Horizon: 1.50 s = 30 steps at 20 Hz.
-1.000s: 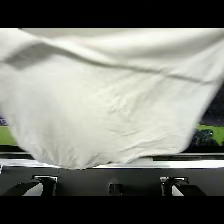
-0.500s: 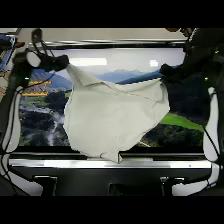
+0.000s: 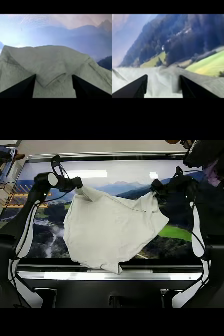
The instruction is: Fold the clothes and pants, and hang the long-sleeved shirts on hangers.
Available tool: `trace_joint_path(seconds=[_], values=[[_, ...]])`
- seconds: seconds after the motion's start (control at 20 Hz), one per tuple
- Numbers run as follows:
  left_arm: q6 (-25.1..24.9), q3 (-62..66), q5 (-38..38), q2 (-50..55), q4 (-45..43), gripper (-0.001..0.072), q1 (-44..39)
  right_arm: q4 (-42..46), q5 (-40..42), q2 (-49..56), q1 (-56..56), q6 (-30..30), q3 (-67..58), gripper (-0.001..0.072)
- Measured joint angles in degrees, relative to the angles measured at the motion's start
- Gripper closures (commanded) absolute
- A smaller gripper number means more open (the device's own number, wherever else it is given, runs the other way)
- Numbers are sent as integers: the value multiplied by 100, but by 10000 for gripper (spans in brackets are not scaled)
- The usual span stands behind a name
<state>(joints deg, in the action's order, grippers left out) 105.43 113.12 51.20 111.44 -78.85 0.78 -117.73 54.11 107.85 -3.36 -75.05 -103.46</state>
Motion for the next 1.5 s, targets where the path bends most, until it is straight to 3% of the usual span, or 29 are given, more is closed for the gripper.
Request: trace_joint_path(seconds=[0.3,0.55,0.75,0.85,0.9,1.1,1.15,1.2,1.35,1.5], values=[[-354,212,1974,-632,-107,138,774,264,1690,-955,-1270,-1320,101,229],[-765,-444,3379,-1591,-227,137,1314,138,2337,-1832,-2041,-1851,1700,208],[-901,-1875,3672,-2780,-254,138,1550,-328,2306,-2157,-1703,-2223,3429,207],[-901,-2822,3613,-3536,-275,122,1617,-472,2070,-2216,-1287,-2358,4026,130],[-901,-3257,3569,-3893,-258,77,1635,-505,1917,-2229,-1073,-2402,4238,130],[-872,-4784,3442,-5180,-149,77,1674,-332,1368,-2258,-328,-2208,4677,133],[-820,-5095,3427,-5455,-111,77,1676,-203,1274,-2260,-214,-2103,4719,160],[-782,-5355,3416,-5687,-101,77,1683,-136,1215,-2271,-125,-2011,4747,246],[-730,-6081,3386,-6201,87,77,1683,125,994,-2267,15,-1836,4806,675],[-706,-6769,3163,-6384,527,77,1683,164,931,-2350,66,-1786,4826,676]])
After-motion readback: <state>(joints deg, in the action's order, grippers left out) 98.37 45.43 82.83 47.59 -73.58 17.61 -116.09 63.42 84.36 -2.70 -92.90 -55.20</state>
